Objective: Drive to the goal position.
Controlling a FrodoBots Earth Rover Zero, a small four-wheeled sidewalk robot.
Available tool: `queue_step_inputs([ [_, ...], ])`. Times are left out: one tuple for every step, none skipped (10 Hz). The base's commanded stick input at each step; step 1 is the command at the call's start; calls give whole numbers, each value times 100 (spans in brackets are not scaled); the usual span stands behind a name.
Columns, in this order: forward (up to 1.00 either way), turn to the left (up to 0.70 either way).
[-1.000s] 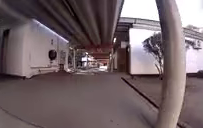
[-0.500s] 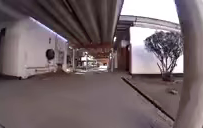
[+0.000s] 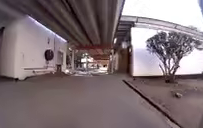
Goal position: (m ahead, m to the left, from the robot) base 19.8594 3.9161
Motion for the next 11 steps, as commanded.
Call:
queue_step_inputs([
  [50,0],
  [50,0],
  [50,0],
  [50,0],
  [50,0],
  [50,0],
  [50,0],
  [50,0],
  [50,0],
  [50,0],
  [50,0],
])
